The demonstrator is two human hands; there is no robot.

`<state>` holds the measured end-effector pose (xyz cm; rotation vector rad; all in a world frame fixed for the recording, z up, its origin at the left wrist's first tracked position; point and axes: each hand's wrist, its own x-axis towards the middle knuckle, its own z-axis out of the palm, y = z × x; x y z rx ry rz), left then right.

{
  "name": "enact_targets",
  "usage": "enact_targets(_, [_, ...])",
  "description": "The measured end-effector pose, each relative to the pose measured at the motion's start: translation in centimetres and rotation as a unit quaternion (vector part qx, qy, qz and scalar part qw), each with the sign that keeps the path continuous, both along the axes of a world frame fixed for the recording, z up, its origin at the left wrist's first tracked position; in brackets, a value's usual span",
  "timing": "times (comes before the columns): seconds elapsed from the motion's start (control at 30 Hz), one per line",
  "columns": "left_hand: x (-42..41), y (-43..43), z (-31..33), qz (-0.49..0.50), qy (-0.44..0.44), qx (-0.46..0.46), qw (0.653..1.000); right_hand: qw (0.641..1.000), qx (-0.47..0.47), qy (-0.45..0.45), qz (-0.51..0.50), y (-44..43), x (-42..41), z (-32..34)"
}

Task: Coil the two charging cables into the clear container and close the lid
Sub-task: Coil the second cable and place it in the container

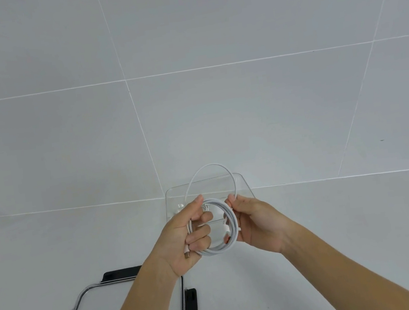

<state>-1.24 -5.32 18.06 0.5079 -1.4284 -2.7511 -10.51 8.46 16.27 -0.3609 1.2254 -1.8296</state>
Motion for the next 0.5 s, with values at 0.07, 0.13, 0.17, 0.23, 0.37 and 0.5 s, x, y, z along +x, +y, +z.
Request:
enact_targets(0.07, [-0.1,0.2,0.0,0.007,-0.012,-0.023,1.000,1.000,0.002,0.006,0.009,-0.1,0.1,0.1])
enact_targets(0.13, [-0.1,0.3,0.1,0.016,-0.025,-0.059,0.998,1.000,0.010,0.007,0.010,-0.1,0.1,0.1])
enact_targets(0.17, [-0.2,0.3,0.1,0.019,-0.027,-0.078,0.996,1.000,0.012,0.008,0.012,-0.1,0.2,0.2])
enact_targets(0.23, [-0.4,0.4,0.0,0.024,-0.025,-0.110,0.993,1.000,0.015,0.003,0.027,-0.1,0.5,0.6])
enact_targets(0.37, [-0.8,0.8,-0.3,0.047,-0.010,-0.145,0.988,0.992,0.011,0.094,0.081,0.1,1.1,1.6])
enact_targets(0.5, [-1.2,1.3,-0.3,0.058,0.013,-0.185,0.981,0.985,0.082,0.138,0.056,-0.1,0.4,1.1])
